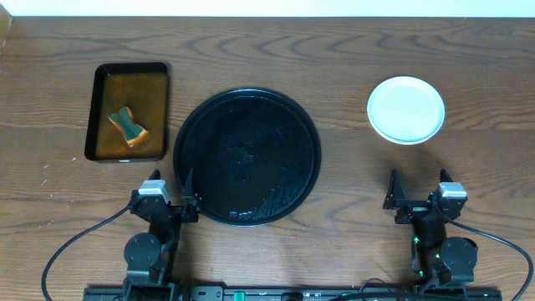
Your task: Clean dirty plates on tray and stack at the side
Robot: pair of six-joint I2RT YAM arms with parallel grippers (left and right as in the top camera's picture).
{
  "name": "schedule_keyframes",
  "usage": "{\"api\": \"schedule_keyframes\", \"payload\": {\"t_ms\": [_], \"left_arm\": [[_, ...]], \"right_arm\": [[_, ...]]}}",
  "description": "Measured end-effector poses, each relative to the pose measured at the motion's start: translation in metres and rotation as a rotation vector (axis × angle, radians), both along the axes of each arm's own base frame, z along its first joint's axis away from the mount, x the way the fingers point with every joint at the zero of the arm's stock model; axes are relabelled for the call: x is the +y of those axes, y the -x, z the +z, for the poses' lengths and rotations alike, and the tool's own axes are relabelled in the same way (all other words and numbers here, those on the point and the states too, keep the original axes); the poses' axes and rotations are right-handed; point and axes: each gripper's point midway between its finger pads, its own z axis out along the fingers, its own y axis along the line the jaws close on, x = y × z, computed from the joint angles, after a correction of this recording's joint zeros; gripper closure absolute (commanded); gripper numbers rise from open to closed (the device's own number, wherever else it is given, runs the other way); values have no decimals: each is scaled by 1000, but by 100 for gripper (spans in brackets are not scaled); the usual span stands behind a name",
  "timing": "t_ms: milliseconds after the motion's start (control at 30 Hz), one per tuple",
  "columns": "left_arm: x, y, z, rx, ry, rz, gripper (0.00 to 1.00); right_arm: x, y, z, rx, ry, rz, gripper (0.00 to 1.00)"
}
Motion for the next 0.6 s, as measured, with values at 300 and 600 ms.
{"api": "schedule_keyframes", "payload": {"t_ms": [300, 600], "left_arm": [[5, 0, 0, -5, -103, 8, 22], [8, 0, 0, -7, -165, 14, 22]], "right_arm": [[0, 0, 0, 0, 0, 0, 1], [0, 0, 0, 0, 0, 0, 1]]}}
